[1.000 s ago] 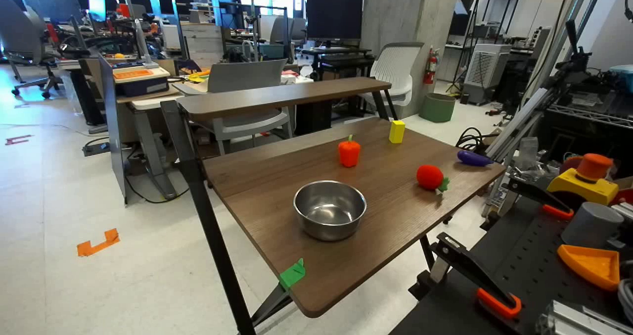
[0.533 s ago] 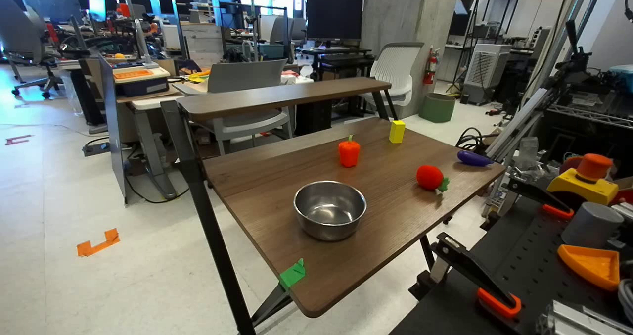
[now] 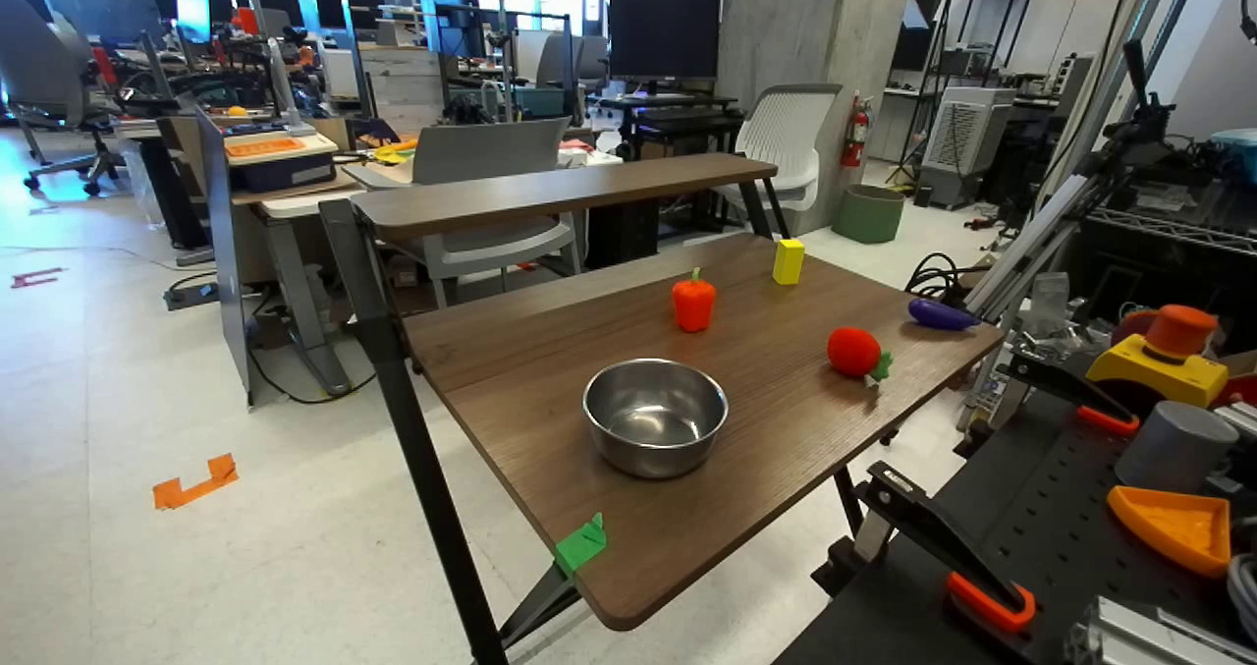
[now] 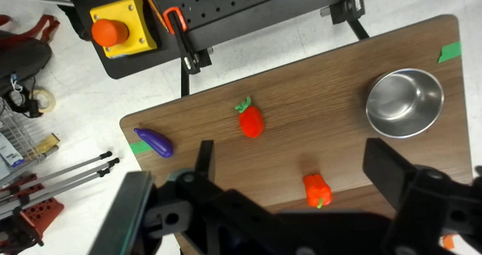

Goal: Pick up the red plush toy from the table and put it in the pot

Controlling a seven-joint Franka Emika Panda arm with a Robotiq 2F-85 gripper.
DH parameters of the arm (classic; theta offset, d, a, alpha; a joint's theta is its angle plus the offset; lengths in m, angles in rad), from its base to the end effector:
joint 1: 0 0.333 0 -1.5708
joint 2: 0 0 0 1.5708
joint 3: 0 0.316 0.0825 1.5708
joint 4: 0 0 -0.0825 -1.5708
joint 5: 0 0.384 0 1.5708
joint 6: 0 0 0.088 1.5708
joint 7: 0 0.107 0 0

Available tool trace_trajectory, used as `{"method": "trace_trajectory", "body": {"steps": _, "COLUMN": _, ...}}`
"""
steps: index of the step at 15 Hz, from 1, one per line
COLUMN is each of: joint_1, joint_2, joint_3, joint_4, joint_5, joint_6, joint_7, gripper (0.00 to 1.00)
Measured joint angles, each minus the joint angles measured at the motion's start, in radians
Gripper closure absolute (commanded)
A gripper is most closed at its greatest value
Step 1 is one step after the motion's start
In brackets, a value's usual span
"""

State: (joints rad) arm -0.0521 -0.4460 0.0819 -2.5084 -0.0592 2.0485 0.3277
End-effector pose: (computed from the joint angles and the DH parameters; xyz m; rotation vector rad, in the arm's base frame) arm 0.4022 0.0092 0.4365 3.0230 -0.4237 -0.0003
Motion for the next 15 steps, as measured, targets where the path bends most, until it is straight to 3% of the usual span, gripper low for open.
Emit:
{"method": "trace_trajectory", "body": {"steps": 9, "joint_1": -0.051, "joint_2": 0.249, "joint_3": -0.092, "joint_4": -0.092, "joint_5": -0.008, "joint_6": 0.469, "joint_7": -0.033, "gripper": 0.00}}
{"method": "trace_trajectory", "body": {"steps": 15, "joint_1": -0.062, "joint_2": 0.487, "joint_3": -0.139, "joint_4": -0.022, "joint_5": -0.007, "joint_6": 0.541, "joint_7": -0.034, "gripper": 0.00}}
